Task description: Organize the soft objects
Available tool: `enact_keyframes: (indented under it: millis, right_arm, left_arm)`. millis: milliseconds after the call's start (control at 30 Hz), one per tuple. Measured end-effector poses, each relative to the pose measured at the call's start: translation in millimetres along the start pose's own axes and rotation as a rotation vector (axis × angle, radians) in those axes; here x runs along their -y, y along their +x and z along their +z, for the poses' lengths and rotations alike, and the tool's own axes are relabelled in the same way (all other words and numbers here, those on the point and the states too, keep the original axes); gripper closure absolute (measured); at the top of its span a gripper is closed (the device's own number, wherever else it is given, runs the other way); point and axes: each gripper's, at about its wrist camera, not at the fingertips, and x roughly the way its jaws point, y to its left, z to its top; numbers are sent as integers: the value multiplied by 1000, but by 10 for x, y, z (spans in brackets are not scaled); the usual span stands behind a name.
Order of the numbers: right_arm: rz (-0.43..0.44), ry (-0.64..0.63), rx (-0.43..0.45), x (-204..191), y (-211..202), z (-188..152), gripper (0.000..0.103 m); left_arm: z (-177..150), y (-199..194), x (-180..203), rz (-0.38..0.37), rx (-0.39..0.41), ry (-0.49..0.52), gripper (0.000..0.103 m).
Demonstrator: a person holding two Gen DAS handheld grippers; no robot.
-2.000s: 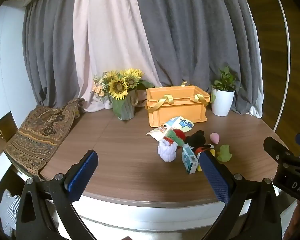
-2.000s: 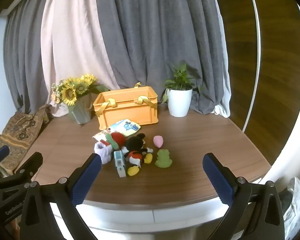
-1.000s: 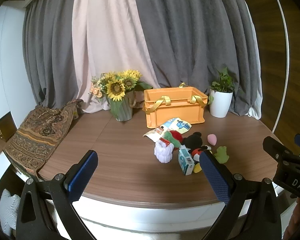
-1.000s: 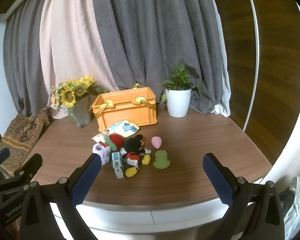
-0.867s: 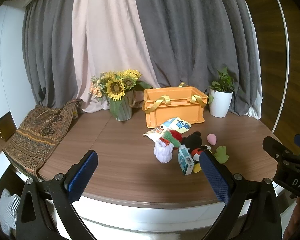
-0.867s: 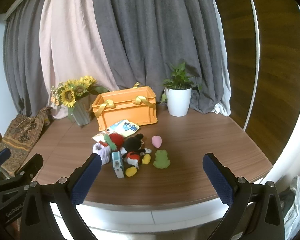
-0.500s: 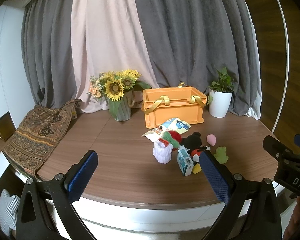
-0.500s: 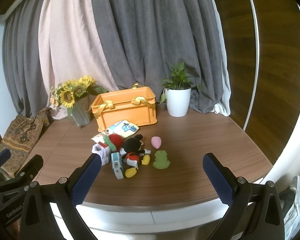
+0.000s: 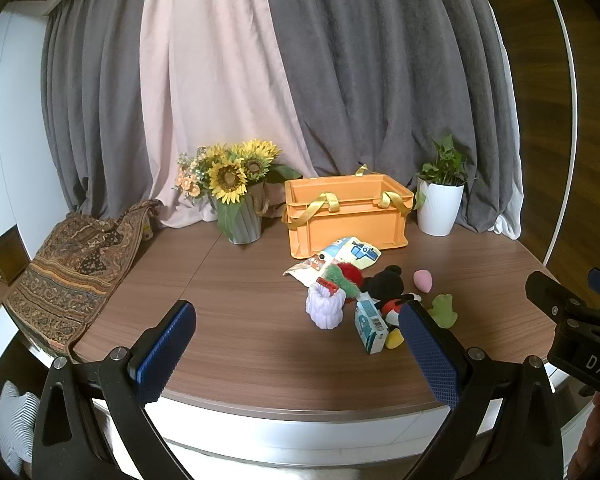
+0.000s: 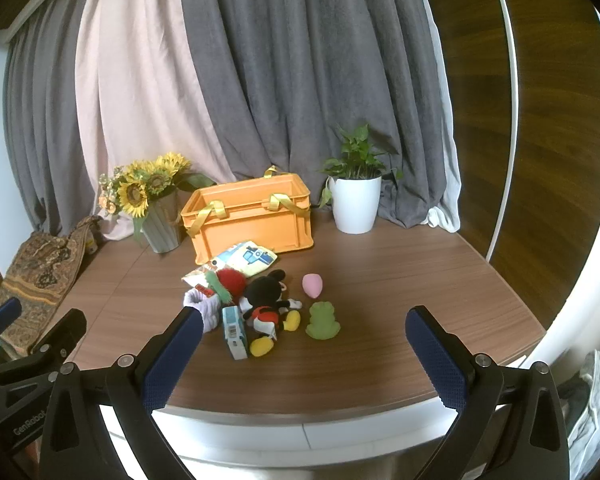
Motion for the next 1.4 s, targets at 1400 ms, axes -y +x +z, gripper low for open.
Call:
enact_keyframes:
  millis: [1400]
  right_arm:
    - [7,7,-7,92,139,84,0]
  left_arm:
    - [-133,313,262,-50,-42,-5,0]
